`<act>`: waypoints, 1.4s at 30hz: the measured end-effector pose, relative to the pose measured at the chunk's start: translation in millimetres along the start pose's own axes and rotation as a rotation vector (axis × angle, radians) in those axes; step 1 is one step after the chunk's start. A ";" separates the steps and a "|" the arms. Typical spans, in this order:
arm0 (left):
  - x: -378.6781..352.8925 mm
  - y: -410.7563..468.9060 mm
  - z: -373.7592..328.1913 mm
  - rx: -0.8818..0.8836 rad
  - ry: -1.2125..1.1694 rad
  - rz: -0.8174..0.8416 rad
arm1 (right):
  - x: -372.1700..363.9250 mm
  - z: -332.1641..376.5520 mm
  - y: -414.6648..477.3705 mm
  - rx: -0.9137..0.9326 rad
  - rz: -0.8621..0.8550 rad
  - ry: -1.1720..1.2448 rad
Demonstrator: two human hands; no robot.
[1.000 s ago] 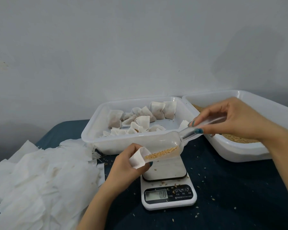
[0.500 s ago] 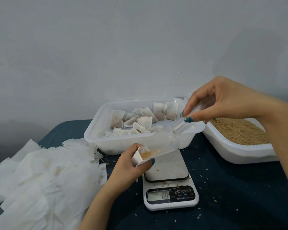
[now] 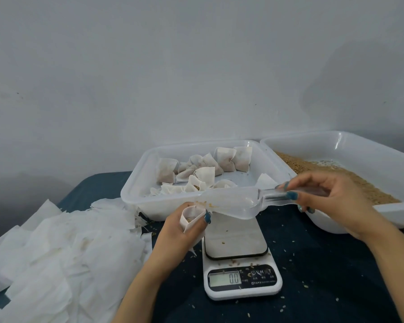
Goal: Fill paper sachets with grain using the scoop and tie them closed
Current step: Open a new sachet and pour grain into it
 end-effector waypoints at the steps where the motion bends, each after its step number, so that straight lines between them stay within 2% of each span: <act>1: 0.7 0.6 -0.6 0.002 0.001 -0.013 | 1.6 -4.8 -3.3 -0.001 -0.028 0.019; 5: 4.3 1.9 -0.6 0.027 0.000 -0.061 | 15.5 -14.1 -10.7 0.000 -0.218 0.145; 9: 4.9 -0.9 -6.3 -0.026 0.014 -0.048 | 33.8 -15.9 -9.1 0.004 -0.451 0.147; 14: 7.8 1.2 -7.8 -0.047 0.093 -0.086 | 47.7 -21.6 5.3 -0.059 -0.563 -0.235; 18: 13.3 3.3 -12.9 -0.108 0.253 -0.210 | 55.6 -44.4 23.7 -0.221 -0.516 -0.496; 22: 7.8 6.8 -26.8 -0.139 0.223 -0.145 | 52.7 -61.6 31.2 -0.480 -0.277 -0.754; 24: 4.4 9.3 -40.0 -0.199 0.257 -0.123 | 47.3 -61.4 29.0 -0.525 -0.227 -0.854; 26: -2.3 13.2 -52.7 -0.240 0.249 -0.092 | 38.4 -49.4 27.8 -0.396 -0.312 -0.937; 28: -11.0 17.4 -62.7 -0.269 0.214 -0.061 | 17.4 -31.7 23.7 -0.127 -0.407 -0.989; 30: -20.0 23.0 -66.4 -0.287 0.191 -0.045 | -15.2 -19.6 19.0 0.114 -0.367 -0.890; 31: -24.1 26.1 -64.7 -0.286 0.180 -0.040 | -30.9 -19.0 17.6 0.167 -0.313 -0.806; 33: -31.5 32.1 -53.3 -0.230 0.152 -0.030 | -53.9 -30.1 14.9 0.166 -0.229 -0.684; 35: -36.7 34.8 -34.0 -0.142 0.154 -0.017 | -63.6 -44.9 9.4 0.158 -0.217 -0.623; 37: -37.1 33.0 -15.3 -0.089 0.228 -0.022 | -66.0 -53.7 3.1 0.168 -0.239 -0.608; 40: -27.2 26.4 0.9 -0.066 0.333 -0.082 | -64.5 -48.0 -4.9 0.293 -0.317 -0.719; 42: -20.5 23.8 6.1 -0.051 0.371 -0.121 | -60.8 -46.2 -7.5 0.290 -0.342 -0.678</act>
Point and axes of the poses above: each hand's wrist, its own y-axis towards the middle knuckle, its own x-axis out of the back of the hand, z = x × y, the point moved 6 cm from there along y, towards the middle knuckle, and after that the axes turned 7 degrees about y, right-handed, at the moved point
